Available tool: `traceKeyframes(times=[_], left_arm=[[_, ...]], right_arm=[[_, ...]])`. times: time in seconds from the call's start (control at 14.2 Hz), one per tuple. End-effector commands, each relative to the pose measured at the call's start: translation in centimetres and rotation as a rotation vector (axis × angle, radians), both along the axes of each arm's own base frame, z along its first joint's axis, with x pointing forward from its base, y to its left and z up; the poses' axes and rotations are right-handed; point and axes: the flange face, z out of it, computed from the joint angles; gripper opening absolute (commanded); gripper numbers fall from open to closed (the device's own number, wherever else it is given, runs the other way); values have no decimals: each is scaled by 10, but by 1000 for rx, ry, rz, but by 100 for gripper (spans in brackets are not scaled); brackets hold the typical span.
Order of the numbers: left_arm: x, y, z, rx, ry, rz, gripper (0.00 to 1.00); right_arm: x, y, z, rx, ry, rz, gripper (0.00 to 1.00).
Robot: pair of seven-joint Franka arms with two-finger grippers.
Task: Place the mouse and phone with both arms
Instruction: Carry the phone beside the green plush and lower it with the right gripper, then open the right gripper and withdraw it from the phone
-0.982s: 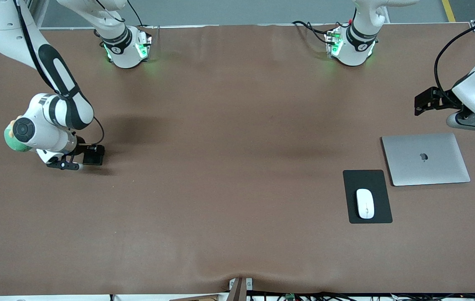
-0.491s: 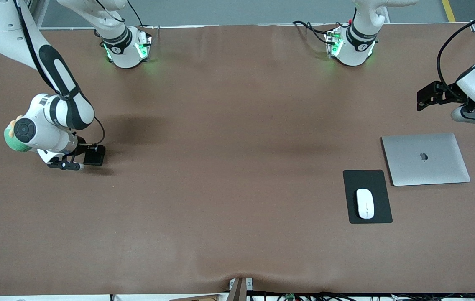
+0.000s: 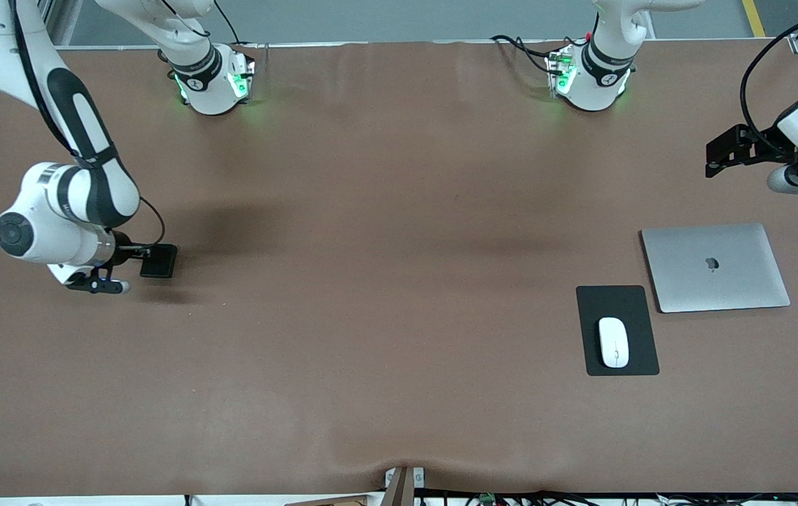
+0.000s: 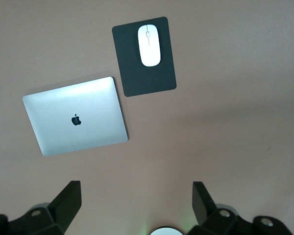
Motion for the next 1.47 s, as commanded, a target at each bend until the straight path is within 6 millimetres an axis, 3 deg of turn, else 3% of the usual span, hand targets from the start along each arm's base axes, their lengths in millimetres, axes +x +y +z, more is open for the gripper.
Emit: traceKeyframes(times=[0.0, 0.28, 0.56, 0.77, 1.05, 1.12, 1.26, 1.4], left_arm=[[-8, 1, 3, -17, 5, 24, 100], [-7, 4, 8, -15, -5, 43, 100], [-11, 2, 10, -14, 6, 39, 100], [-8, 3, 14, -12, -11, 48, 100], [-6, 2, 18, -19, -44, 39, 100], [-6, 2, 19, -18, -46, 39, 100], [-6, 1, 19, -18, -46, 36, 100], [-6, 2, 19, -19, -46, 38, 100]], right_arm=[[22, -4, 58, -4, 21, 15, 100], [51, -7, 143, 7, 75, 19, 100], [72, 0, 233, 10, 19, 35, 100], [73, 10, 280, 12, 19, 53, 100], [74, 24, 322, 8, -27, 73, 100], [70, 24, 331, 13, -31, 66, 100], [52, 31, 373, 23, -98, 63, 100], [38, 34, 392, 26, -109, 67, 100]])
